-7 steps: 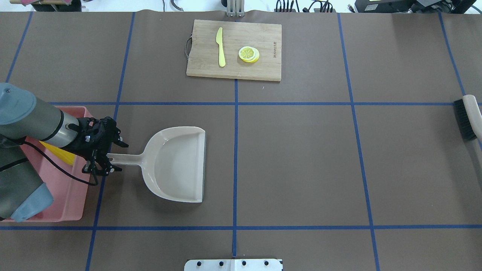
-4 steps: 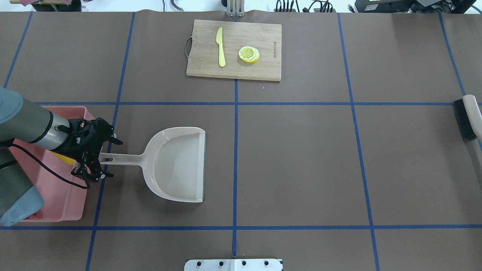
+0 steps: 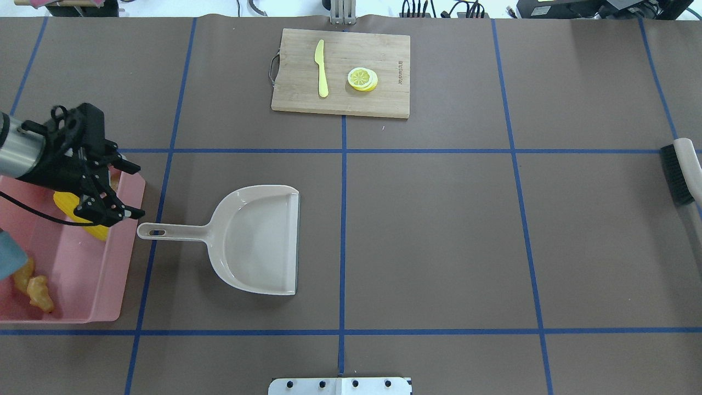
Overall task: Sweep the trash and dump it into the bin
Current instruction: 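Lower the empty dustpan onto the table beside the bin and release it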
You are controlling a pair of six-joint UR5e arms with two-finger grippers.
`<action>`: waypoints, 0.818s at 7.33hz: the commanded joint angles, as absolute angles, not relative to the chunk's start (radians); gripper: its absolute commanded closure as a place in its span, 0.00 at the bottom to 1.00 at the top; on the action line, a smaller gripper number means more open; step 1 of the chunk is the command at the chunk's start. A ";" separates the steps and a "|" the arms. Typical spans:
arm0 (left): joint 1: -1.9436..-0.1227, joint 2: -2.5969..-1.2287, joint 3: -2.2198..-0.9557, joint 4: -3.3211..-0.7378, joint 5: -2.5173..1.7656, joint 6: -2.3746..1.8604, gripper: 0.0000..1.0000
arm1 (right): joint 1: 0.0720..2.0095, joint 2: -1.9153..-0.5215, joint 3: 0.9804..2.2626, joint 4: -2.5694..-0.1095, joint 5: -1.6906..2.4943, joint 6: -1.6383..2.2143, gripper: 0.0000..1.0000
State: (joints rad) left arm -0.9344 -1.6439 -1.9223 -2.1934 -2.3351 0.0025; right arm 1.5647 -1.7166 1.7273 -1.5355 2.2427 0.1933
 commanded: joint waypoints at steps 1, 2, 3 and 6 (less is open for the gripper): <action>-1.131 -1.585 -1.951 -2.044 -2.290 -0.103 0.02 | 1.565 -1.717 1.727 -1.536 2.243 0.193 0.00; -1.229 -1.575 -1.944 -1.935 -2.293 -0.103 0.02 | 1.565 -1.717 1.727 -1.536 2.243 0.193 0.00; -1.280 -1.562 -1.928 -1.909 -2.298 -0.110 0.02 | 1.565 -1.717 1.727 -1.536 2.243 0.193 0.00; -1.377 -1.467 -1.881 -1.808 -2.298 -0.233 0.02 | 1.565 -1.717 1.727 -1.536 2.243 0.193 0.00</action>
State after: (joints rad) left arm -1.3271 -1.4928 -1.9020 -1.8695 -2.2955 -0.1792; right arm 1.5647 -1.7165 1.7273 -1.5355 2.2427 0.1933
